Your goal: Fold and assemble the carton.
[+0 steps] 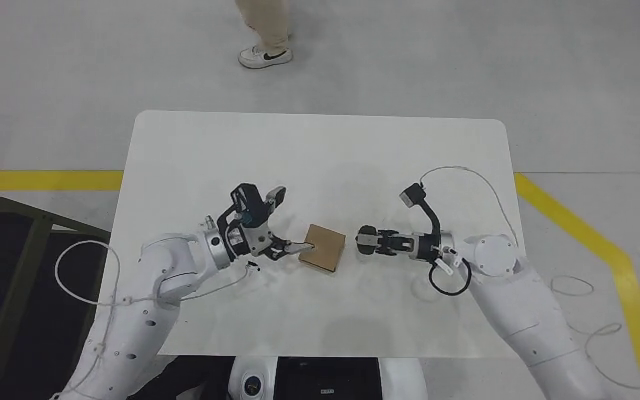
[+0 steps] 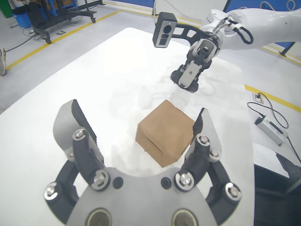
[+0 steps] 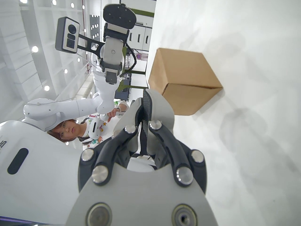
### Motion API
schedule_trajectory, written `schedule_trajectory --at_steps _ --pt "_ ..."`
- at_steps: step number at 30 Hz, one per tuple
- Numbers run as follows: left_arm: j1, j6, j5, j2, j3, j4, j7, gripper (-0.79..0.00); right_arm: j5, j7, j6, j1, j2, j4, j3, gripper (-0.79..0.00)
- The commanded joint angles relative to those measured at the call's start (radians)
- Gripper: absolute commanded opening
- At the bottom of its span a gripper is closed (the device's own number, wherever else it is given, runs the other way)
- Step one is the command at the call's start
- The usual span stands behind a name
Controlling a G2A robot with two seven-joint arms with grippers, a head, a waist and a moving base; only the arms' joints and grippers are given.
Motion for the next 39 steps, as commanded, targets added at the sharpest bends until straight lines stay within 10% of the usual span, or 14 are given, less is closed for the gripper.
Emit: schedule_trajectory --at_steps 1,11,13,14,39 --pt "0.000 0.051 -0.015 0.000 -0.022 0.019 0.009 0.000 -0.009 -0.028 -0.050 0.012 -0.002 0.034 0.007 -0.742" --pt "-0.001 0.094 0.022 0.012 -0.131 0.079 0.003 0.000 -0.259 -0.219 -0.312 0.129 0.003 0.243 0.080 -0.585" --pt "-0.002 0.091 0.027 0.015 -0.152 0.087 0.003 0.000 -0.325 -0.270 -0.364 0.143 0.005 0.262 0.095 -0.336" --pt "-0.002 0.091 0.029 0.017 -0.161 0.090 0.004 0.000 -0.363 -0.295 -0.385 0.150 0.006 0.269 0.102 -0.006" --pt "-0.002 0.096 0.036 0.038 -0.314 0.122 -0.001 0.000 -1.230 -0.988 -0.403 0.172 0.018 0.237 0.245 0.000"
